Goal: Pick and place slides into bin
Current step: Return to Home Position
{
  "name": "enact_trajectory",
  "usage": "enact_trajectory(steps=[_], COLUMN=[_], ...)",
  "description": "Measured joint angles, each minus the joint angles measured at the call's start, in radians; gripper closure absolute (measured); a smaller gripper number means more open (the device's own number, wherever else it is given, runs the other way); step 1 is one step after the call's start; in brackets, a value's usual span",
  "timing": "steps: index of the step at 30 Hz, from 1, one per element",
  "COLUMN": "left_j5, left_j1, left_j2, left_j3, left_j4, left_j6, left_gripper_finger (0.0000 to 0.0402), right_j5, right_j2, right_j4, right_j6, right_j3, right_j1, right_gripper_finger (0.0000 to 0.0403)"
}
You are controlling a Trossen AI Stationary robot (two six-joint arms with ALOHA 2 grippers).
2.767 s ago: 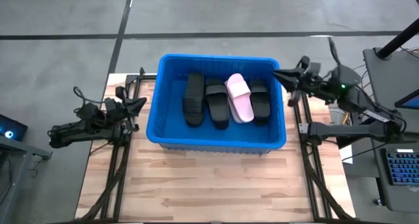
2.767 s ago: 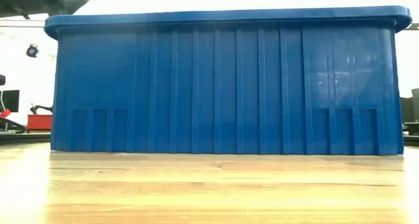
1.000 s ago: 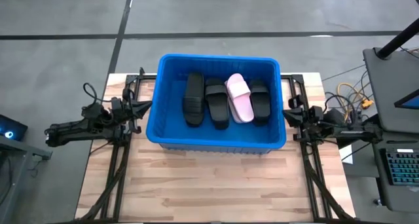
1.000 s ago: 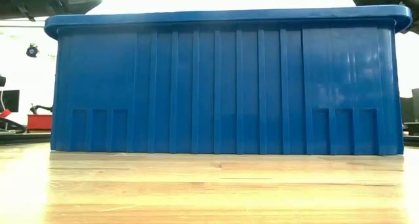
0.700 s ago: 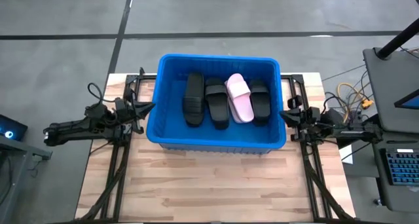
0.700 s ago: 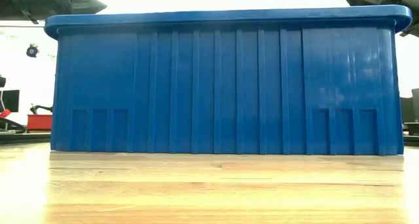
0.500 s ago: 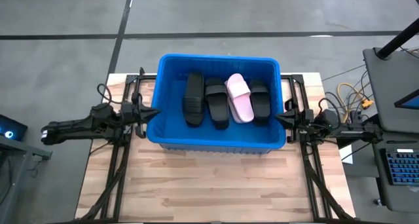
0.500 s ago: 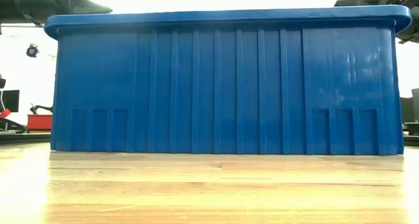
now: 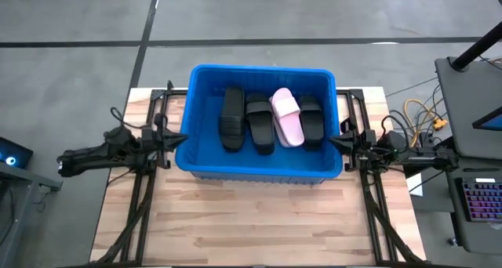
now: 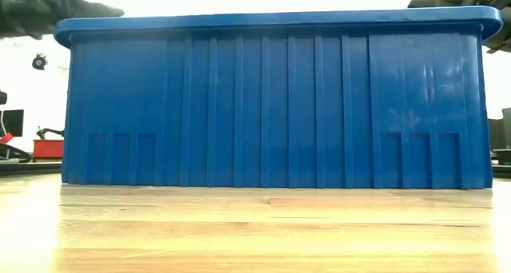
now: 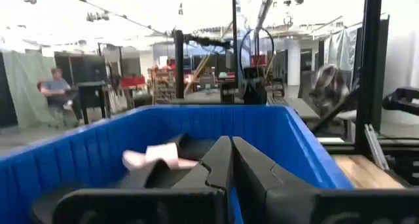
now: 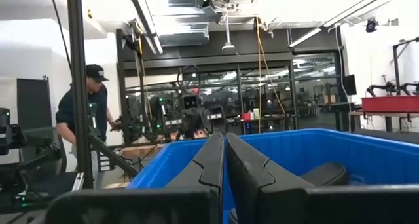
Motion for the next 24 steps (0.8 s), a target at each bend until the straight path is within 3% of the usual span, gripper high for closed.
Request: enact_trajectory(steps=[7,13,24], left_j5=[0.017,0.078,0.081], left_j1=[0.0,0.0,0.001], left_j2=[-0.025,-0.036,-0.025], left_j3=[-0.102,-0.193,-0.196], left_j4=[0.051,0.232,0.232], left_j6=[-0.078,-0.102,-0.096], left_gripper_finger=[0.0402,0.0402,0.0402], right_j5=[0.008,0.008,0.008], right_j2=[0.0,-0.001,-0.001], right_j4=[-0.004,-0.063,-0.084], right_j6=[0.003,0.021,-0.02], right_j3=[0.0,0.002,0.004], right_j1=[0.0,0.0,0.0], right_gripper_finger=[0.0394,0.0394,0.0394])
